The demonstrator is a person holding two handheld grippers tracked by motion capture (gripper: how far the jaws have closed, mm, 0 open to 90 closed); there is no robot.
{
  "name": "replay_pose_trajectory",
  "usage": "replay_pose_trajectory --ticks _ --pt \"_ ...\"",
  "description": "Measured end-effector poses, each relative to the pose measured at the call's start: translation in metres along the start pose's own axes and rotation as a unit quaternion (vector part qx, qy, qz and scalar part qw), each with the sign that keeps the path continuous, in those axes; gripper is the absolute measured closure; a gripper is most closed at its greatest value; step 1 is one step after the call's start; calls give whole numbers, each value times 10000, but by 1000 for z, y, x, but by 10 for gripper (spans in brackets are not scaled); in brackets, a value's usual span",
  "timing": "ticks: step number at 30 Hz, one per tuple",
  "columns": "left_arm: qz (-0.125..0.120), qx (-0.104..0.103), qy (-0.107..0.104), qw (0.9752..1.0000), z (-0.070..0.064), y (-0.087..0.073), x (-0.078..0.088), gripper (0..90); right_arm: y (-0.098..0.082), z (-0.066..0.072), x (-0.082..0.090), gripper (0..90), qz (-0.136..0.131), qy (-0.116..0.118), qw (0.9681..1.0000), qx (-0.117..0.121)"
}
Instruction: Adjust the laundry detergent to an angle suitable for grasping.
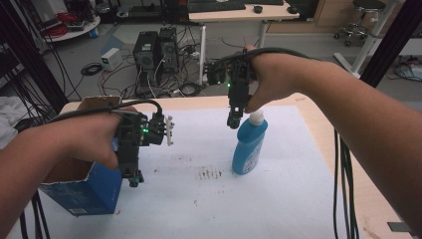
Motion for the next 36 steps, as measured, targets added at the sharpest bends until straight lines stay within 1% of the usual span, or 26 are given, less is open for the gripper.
replay_pose_trajectory --ticks 7,8,9,10,11,12,13,14,15,16,17,18,19,20,23,24,26,28,29,30,31,32,33,34,35,36 --pt "-76 48 -4 10000 -1 1 1 40 -19 -1 7 136 -61 -27 9998 -162" --pt "-62 52 -4 10000 -1 2 2 40 -28 -2 10 136 -117 -53 9997 -197" --pt "-62 52 -4 10000 -1 2 2 40 -28 -2 10 136 -117 -53 9997 -197" --pt "-63 60 16 10000 -2 2 2 40 -38 -2 13 136 -145 -71 9996 -243" --pt "-63 60 16 10000 -2 2 2 40 -38 -2 13 136 -145 -71 9996 -243" --pt "-64 103 -18 9999 -2 1 2 40 -49 0 15 136 -156 -76 9992 -347" --pt "-64 103 -18 9999 -2 1 2 40 -49 0 15 136 -156 -76 9992 -347" --pt "-70 84 16 9999 -3 2 3 40 -61 0 14 136 -176 -89 9990 -389" --pt "-70 84 16 9999 -3 2 3 40 -61 0 14 136 -176 -89 9990 -389" --pt "-94 88 16 9999 -3 1 4 40 -72 1 11 136 -141 -83 9986 -503" --pt "-94 88 16 9999 -3 1 4 40 -72 1 11 136 -141 -83 9986 -503" --pt "-105 74 40 9999 -3 1 6 40 -86 1 8 136 -111 -67 9980 -615" --pt "-105 74 40 9999 -3 1 6 40 -86 1 8 136 -111 -67 9980 -615" --pt "-136 117 52 9998 -4 0 7 40 -97 2 5 136 -94 -64 9976 -676" --pt "-164 148 74 9997 -4 -1 9 40 -105 3 3 136 -83 -69 9972 -739" --pt "-236 198 86 9995 -5 -2 10 40 -115 6 -1 136 -42 -81 9969 -782" --pt "-286 211 111 9993 -5 -2 13 40 -123 7 -2 136 -40 -75 9966 -818" --pt "-421 287 157 9986 -6 -3 17 40 -129 9 -2 136 -42 -85 9961 -881" --pt "-421 287 157 9986 -6 -3 17 40 -129 9 -2 136 -42 -85 9961 -881" --pt "-589 360 219 9974 -6 -3 21 40 -136 9 -2 136 -33 -89 9957 -922" --pt "-589 360 219 9974 -6 -3 21 40 -136 9 -2 136 -33 -89 9957 -922" --pt "-756 418 287 9959 -7 -4 27 40 -141 10 -1 136 -33 -101 9956 -936" --pt "-756 418 287 9959 -7 -4 27 40 -141 10 -1 136 -33 -101 9956 -936" --pt "-908 449 348 9942 -7 -3 32 40 -145 12 0 136 -46 -108 9953 -962" --pt "-908 449 348 9942 -7 -3 32 40 -145 12 0 136 -46 -108 9953 -962" --pt "-1085 499 418 9920 -9 -2 35 40 -150 13 2 136 -75 -131 9953 -955"
Point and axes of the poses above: each handheld gripper's, and its own axes: x roughly backward along the jaws, y roughly out of its top, z roughly to its left, the point moved 1 cm from there along -x, roughly forward along the jaws, and after that the axes turned 4 degrees about -x, right-handed, at the moved point
